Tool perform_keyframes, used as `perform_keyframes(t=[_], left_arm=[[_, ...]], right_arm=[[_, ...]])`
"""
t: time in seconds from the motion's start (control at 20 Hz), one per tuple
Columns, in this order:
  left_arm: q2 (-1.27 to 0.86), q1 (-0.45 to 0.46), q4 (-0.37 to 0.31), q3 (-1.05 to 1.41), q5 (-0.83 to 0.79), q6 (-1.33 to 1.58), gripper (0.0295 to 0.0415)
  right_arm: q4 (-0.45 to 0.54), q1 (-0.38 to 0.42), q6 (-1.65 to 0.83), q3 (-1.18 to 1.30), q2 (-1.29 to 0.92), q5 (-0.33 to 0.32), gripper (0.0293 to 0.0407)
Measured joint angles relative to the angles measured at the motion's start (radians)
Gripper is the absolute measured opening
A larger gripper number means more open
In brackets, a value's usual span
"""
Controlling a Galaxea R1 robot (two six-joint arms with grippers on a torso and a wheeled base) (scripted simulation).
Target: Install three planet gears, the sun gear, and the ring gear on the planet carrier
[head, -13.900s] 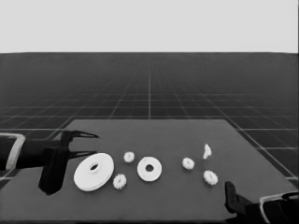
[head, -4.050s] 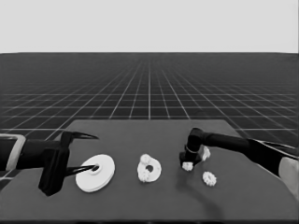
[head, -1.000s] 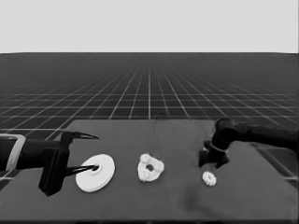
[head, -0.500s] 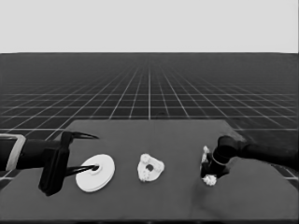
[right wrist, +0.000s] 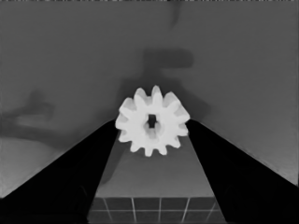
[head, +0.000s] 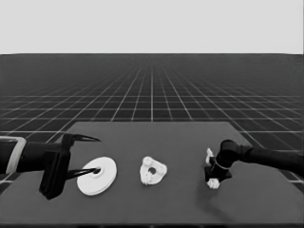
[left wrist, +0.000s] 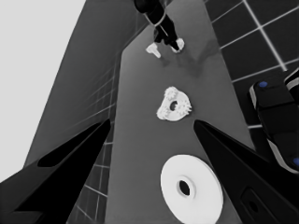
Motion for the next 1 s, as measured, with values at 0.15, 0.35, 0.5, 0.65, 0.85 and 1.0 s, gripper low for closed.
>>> perform_keyframes(t=[0.15,0.35,0.5,0.65,0.85,1.0], left_arm=[[0.0,0.0,0.0,0.0,0.0,0.0,0.0385],[0.0,0.0,0.0,0.0,0.0,0.0,0.0385],[0.0,0.0,0.0,0.0,0.0,0.0,0.0385],[0.0,0.0,0.0,0.0,0.0,0.0,0.0385],[0.0,0.0,0.0,0.0,0.0,0.0,0.0385],[0.0,0.0,0.0,0.0,0.0,0.0,0.0385]], right_arm=[[0.0,0.0,0.0,0.0,0.0,0.0,0.031],[0.066,0.074,0.021,0.072,-0.033,-0.056,0.031],[0.161,0.196,0.034,0.122,-0.058,-0.116,0.031],[0.182,0.22,0.035,0.125,-0.06,-0.127,0.031],[0.169,0.236,0.34,0.103,0.123,-0.187,0.031],[0.186,0.247,0.424,-0.245,0.691,-0.2,0.031]])
